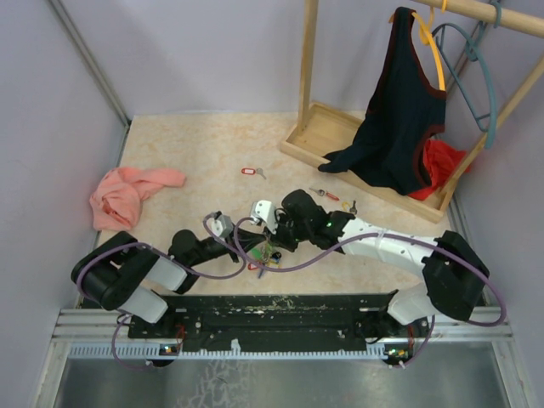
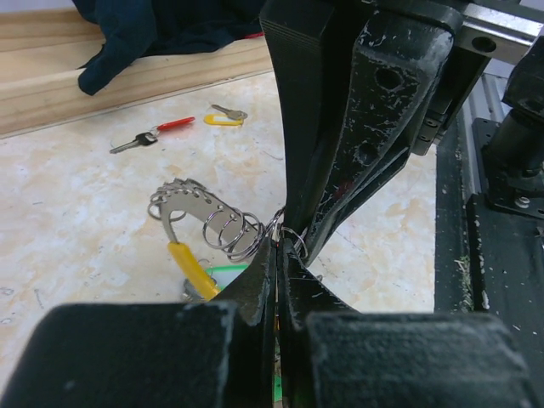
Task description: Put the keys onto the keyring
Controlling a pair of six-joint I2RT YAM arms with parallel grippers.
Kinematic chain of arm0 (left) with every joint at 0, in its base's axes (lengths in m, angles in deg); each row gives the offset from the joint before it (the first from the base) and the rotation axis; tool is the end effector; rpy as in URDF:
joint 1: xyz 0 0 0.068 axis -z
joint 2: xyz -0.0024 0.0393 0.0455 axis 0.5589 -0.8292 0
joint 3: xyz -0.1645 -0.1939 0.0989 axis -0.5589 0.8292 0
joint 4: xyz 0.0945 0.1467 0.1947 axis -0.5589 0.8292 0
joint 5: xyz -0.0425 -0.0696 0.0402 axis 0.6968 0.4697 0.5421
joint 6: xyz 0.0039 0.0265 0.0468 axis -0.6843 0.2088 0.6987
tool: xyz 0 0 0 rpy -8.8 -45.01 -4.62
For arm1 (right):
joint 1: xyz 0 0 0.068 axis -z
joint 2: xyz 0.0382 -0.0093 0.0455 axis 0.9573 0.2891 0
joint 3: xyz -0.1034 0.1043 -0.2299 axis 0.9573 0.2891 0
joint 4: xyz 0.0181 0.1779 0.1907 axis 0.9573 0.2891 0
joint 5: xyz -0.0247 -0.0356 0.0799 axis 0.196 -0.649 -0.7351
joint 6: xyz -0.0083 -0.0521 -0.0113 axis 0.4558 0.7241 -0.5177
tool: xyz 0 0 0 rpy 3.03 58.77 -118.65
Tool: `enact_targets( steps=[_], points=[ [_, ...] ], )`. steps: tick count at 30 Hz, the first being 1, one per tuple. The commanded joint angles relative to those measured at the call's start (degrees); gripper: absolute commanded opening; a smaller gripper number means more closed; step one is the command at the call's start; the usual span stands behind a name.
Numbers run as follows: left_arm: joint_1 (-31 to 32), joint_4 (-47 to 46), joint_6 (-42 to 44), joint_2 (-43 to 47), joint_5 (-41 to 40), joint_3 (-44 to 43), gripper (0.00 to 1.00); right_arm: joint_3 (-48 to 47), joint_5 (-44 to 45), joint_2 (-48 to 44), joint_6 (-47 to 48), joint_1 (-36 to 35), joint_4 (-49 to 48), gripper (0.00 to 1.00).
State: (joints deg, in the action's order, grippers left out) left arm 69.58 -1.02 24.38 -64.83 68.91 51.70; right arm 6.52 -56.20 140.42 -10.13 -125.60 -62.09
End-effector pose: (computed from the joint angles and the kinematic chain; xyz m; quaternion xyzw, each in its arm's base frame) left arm 0.1590 -0.1390 0.1598 0.3721 0.5563 -0.4493 0.5918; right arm 0.1729 0.2405 0.2309 -0.5729 0.7032 0.2377 0.3476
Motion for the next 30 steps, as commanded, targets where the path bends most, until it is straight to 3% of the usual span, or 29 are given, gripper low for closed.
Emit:
enact_targets(
  steps=[1, 18, 24, 30],
  points=[
    [0.7, -15.6, 1.0, -0.1, -0.5, -0.4, 0.0, -5.6, -2.0, 0.9, 0.4, -0.2, -0.7, 0.0],
    [1.6, -15.5, 2.0, 1.7, -1.8, 0.2, 0.0, -5.1, -5.3, 6.4, 0.9, 3.1, 2.4, 0.0],
    [1.6, -15.5, 2.2, 1.9, -2.5, 1.3, 0.0, -4.4, 1.2, 2.2, 1.3, 3.2, 1.5, 0.0],
    [1.6, -15.5, 2.7, 0.8, -3.1, 2.4, 0.0, -5.2, 2.4, -2.4, 3.3, 3.3, 1.6, 0.0]
  ],
)
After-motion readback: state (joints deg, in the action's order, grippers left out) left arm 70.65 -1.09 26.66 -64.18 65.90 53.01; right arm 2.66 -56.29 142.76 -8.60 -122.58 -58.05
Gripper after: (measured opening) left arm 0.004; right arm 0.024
